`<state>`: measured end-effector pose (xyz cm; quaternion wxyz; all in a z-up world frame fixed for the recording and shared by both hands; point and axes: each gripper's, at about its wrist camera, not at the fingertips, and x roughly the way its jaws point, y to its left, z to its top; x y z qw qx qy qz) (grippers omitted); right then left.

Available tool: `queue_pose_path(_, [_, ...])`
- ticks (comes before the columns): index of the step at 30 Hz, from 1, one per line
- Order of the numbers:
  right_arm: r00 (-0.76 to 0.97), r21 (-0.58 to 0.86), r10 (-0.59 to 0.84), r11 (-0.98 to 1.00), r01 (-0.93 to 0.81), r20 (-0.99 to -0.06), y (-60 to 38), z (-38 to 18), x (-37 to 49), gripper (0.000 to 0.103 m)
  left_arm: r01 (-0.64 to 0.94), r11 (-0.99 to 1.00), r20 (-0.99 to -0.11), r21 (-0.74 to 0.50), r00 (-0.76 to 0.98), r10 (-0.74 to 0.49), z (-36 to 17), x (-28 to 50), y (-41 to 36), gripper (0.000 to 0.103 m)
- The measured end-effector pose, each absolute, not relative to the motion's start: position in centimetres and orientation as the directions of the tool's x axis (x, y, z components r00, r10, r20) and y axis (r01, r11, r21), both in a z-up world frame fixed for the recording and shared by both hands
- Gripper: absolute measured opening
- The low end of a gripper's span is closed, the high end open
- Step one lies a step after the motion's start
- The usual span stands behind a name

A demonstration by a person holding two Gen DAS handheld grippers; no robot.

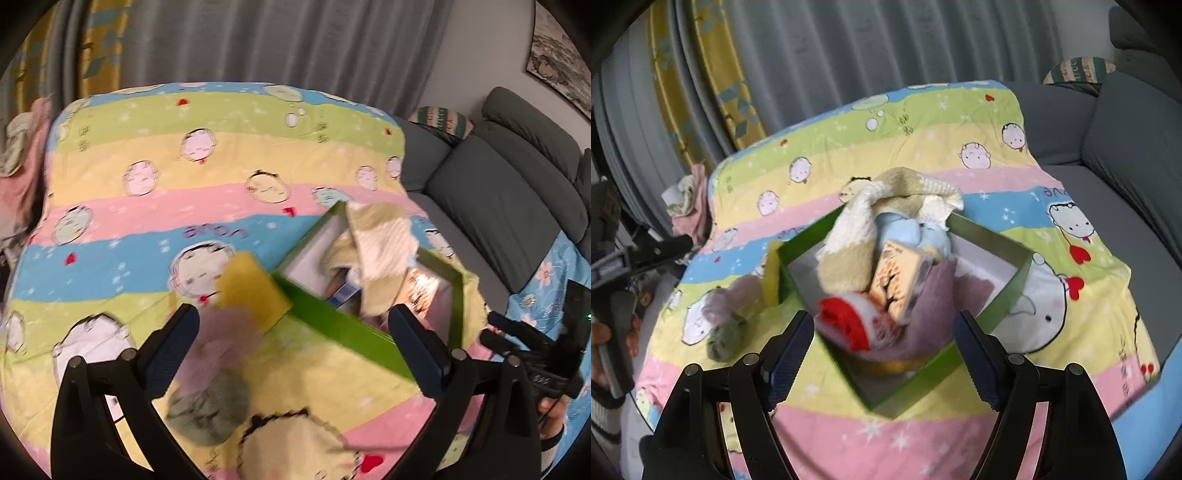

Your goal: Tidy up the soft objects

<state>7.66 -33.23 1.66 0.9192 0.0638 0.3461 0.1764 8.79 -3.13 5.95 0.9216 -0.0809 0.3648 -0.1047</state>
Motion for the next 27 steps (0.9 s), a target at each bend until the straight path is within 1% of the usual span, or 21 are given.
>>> queue_pose_path(4, [0.683,0.253,0.405,0.914,-0.317,-0.609,-31.7,1.1,5.9,0.082,0.083,0.974,-0.65,-0.212,0.732,-0.204,5.2,6.0,-0.1,0.102])
queue_pose_path(7, [0.652,0.245,0.433,0.899,-0.364,-0.623,-29.6,0.3,5.2,0.082,0.028,0.978,-0.656,-0.205,0.738,-0.158,4.3,4.4,2.1,0.102])
queue_pose_path(12, [0.588,0.258,0.501,0.855,-0.45,-0.635,-25.5,-1.6,4.7,0.082,-0.049,0.973,-0.678,-0.225,0.725,-0.121,1.6,2.2,5.3,0.102])
queue_pose_path(18, [0.507,0.28,0.58,0.788,-0.548,-0.638,-20.1,-4.0,4.0,0.082,-0.089,0.94,-0.692,-0.329,0.7,-0.177,-2.4,0.8,7.9,0.102])
queue_pose_path(23, [0.464,0.236,0.594,0.747,-0.622,-0.658,-16.0,-5.4,4.1,0.082,-0.057,0.94,-0.71,-0.337,0.67,-0.214,-4.8,0.7,7.5,0.102])
queue_pose_path(27, [0.421,0.253,0.614,0.719,-0.647,-0.668,-13.3,-6.3,5.7,0.082,-0.054,0.923,-0.707,-0.381,0.66,-0.253,-6.0,1.6,7.8,0.102])
